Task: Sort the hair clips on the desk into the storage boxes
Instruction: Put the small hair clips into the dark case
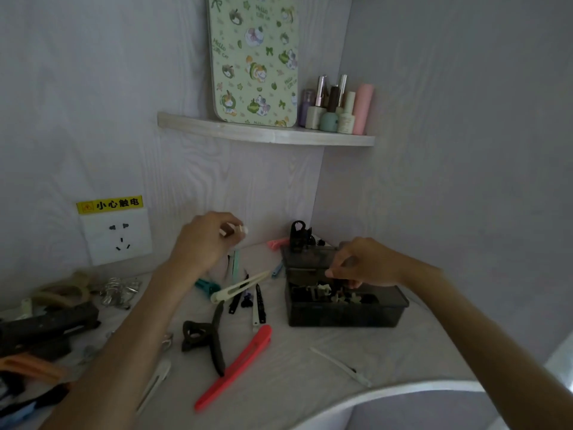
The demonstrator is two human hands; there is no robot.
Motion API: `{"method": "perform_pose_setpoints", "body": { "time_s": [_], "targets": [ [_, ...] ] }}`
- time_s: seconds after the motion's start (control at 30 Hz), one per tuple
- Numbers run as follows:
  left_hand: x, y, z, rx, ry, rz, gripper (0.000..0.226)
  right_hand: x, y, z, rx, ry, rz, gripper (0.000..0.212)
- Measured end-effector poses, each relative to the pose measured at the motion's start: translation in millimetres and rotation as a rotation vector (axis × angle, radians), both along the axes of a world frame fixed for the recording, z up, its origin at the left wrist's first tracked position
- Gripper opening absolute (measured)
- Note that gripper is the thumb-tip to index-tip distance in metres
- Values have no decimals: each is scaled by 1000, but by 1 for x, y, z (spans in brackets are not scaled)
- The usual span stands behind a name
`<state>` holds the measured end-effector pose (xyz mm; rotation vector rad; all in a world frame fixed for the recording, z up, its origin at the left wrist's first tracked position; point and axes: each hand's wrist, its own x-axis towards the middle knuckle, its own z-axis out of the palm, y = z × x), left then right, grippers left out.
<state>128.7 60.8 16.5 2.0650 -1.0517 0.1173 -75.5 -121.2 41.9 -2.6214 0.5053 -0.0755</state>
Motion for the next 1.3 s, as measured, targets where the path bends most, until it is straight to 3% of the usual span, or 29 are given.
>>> {"method": "perform_pose_setpoints", "body": {
  "time_s": [0.23, 0.4, 0.47, 0.57, 0.67, 0.83, 0.97, 1.07, 1.2, 1.3],
  "targets": [
    [-54, -12, 29, -176, -26, -136, 19, -12, -7, -9, -23, -66, -99, 21],
    [-90, -43, 14, 109, 137, -435, 31, -18, -11, -6, -17, -116, -129, 16],
    [-91, -51, 6, 201, 205, -447, 31, -20, -12, -6, -31, -156, -132, 16],
    [-88, -53, 1, 328, 162, -441, 33, -23, -14, -7, -51, -185, -135, 16],
    [-83, -41, 6, 320, 194, -456, 38, -25, -14, -6, -20, -208, -129, 10],
    [-47, 2, 7, 165, 116, -249, 26, -15, -2, -2, 3, -255, -73, 9],
    [-20, 21, -13, 486, 105, -201, 14, 17, 38, -7, -107, -258, 119, 19],
    [-16, 19, -25, 623, 147, -237, 33, 48, 66, -23, -327, -211, 301, 23],
    [4, 25, -26, 680, 74, -64, 40, 78, 75, -34, -548, 2, 307, 30],
    [20, 37, -27, 761, 116, 16, 45, 87, 66, -32, -520, 61, 252, 31]
  ]
}}
